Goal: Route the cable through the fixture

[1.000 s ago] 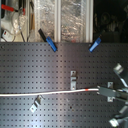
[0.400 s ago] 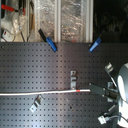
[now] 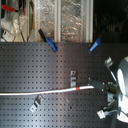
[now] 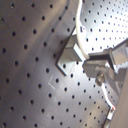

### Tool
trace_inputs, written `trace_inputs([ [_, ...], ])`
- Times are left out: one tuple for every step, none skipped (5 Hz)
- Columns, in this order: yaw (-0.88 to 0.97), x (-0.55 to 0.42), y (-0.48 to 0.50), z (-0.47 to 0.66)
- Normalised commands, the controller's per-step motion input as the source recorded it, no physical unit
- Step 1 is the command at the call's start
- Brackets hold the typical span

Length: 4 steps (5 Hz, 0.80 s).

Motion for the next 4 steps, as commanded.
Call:
trace_inputs([
  [0.00,-0.266,-0.525,-0.23],
  [0.00,-0.268,-0.424,-0.15],
  [0.00,-0.235,-0.277,-0.05],
  [0.00,-0.107,-0.034,0.00],
])
